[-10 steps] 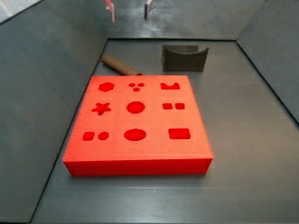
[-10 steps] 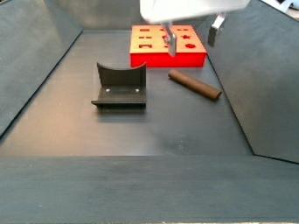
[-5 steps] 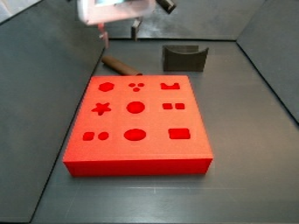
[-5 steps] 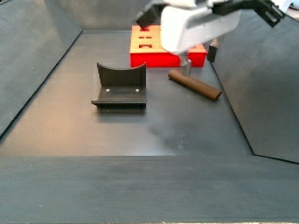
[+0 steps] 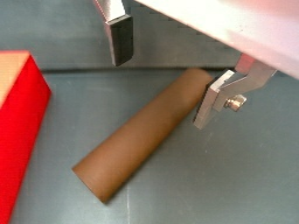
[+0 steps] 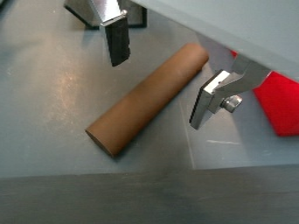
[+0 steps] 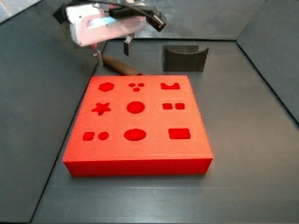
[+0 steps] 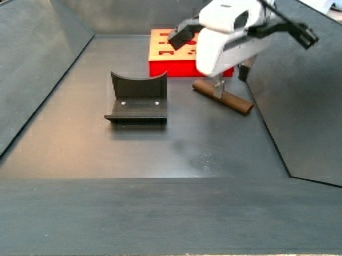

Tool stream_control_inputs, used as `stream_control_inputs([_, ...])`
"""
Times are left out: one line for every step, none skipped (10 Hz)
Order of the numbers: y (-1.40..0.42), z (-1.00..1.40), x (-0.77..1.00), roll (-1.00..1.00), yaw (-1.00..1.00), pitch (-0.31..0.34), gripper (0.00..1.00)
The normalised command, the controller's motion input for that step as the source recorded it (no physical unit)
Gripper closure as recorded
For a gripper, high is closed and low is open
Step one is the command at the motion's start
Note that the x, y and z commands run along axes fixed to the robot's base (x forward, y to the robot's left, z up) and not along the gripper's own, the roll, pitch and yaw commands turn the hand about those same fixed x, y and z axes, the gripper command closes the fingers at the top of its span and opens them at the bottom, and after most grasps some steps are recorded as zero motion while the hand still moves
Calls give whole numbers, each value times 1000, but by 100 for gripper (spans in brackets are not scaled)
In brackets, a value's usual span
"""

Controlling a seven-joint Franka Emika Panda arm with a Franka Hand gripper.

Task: Pick up the oval object. Move up. Place the oval object on the fixture. Regrasp the oval object. Move to above the board. Insert the oval object.
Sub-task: Pick up the oval object.

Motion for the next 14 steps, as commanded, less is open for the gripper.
stream_control_inputs([91,-426,371,96,-120,81,0])
stream_control_inputs([0,-334,66,103,-163,0,0])
stream_control_inputs([0,-274,0,67,-154,0,0])
stream_control_inputs([0,-177,0,59,-49,0,0])
stream_control_inputs([-49,0,0,33,0,1,0])
stream_control_inputs([0,-37,0,0,0,0,0])
stream_control_inputs([140,-417,0,0,0,-19,0])
stream_control_inputs([0,-63,0,0,0,0,0])
stream_control_inputs([0,0,20,0,0,0,0])
stream_control_inputs([0,-29,66,0,-3,0,100])
stream_control_inputs([0,0,0,0,0,0,100])
stream_control_inputs([0,0,0,0,0,0,100])
stream_control_inputs([0,0,0,0,0,0,100])
stream_control_inputs([0,0,0,0,0,0,100])
